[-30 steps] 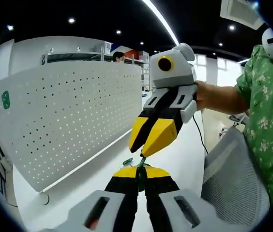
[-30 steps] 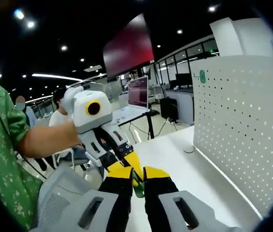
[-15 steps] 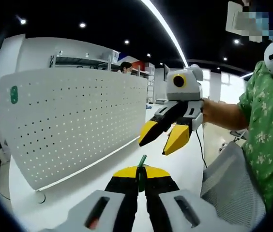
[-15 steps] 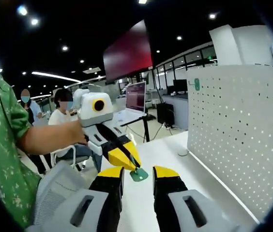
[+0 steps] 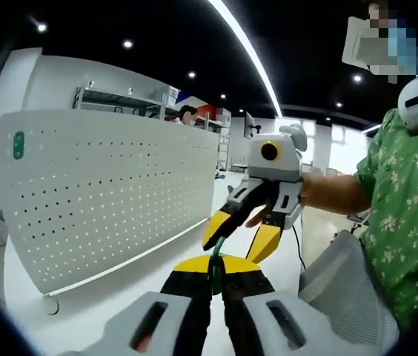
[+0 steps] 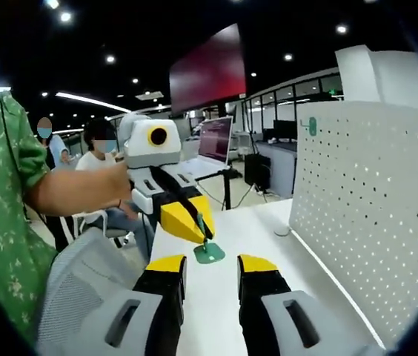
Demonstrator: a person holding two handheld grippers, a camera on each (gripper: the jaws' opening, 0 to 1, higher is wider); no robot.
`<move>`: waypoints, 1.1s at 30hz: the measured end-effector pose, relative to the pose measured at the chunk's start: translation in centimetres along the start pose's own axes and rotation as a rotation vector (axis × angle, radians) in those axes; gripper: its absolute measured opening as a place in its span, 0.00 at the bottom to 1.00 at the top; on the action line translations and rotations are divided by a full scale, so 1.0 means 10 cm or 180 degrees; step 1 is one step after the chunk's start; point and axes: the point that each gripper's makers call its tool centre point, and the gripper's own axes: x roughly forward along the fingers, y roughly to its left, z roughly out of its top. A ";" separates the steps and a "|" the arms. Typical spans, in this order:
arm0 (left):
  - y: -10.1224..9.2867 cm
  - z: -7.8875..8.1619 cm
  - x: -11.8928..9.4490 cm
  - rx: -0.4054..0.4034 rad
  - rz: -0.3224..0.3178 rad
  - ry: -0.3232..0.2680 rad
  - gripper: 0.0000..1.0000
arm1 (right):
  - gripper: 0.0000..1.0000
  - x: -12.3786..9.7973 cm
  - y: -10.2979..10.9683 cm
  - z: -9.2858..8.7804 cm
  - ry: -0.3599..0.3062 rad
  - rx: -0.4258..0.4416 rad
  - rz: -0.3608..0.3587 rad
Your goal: Insert the hook assembly into the mounting plate slot until the hook locks in place.
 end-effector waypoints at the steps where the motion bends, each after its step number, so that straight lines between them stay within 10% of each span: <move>1: -0.02 0.00 0.01 0.0001 -0.0024 -0.0003 0.04 | 0.27 0.00 0.00 0.00 0.0003 -0.0005 0.0003; 33: -0.16 0.00 0.03 0.0102 -0.0132 0.0043 0.04 | 0.15 -0.04 0.09 0.03 0.0100 -0.0208 0.0137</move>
